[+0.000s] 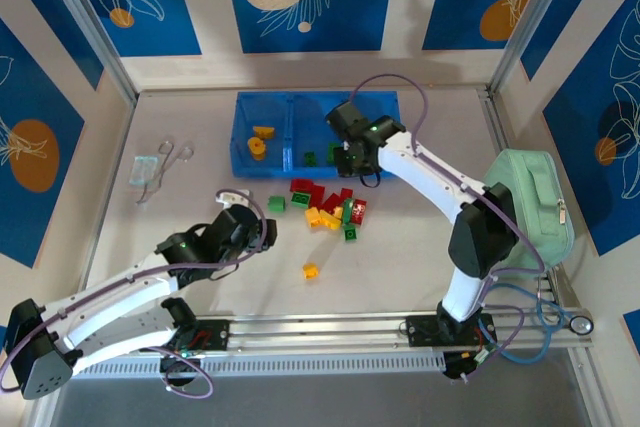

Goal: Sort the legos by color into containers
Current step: Place the lego in the container.

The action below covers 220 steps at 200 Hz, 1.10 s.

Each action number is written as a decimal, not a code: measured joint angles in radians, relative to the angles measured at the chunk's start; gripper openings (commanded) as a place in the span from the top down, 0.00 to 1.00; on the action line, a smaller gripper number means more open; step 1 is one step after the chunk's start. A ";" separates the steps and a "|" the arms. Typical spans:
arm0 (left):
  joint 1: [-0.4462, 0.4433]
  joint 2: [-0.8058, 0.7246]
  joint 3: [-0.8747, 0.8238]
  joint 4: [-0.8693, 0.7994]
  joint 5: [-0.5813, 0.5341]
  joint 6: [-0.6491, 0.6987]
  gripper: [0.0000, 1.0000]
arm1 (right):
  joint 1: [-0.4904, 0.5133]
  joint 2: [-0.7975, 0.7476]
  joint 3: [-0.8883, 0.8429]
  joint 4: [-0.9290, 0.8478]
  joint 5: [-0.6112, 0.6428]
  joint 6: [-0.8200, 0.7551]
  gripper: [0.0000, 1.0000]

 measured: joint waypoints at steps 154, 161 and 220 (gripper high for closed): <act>0.000 -0.152 0.125 -0.088 -0.034 0.021 0.21 | -0.287 0.459 0.417 -0.026 -0.069 -0.130 0.67; 0.000 -0.142 0.128 -0.088 -0.033 0.021 0.22 | -0.289 0.485 0.459 -0.031 -0.069 -0.133 0.63; 0.000 -0.106 0.065 -0.087 0.009 0.000 0.22 | -0.275 0.548 0.599 -0.117 -0.035 -0.137 0.29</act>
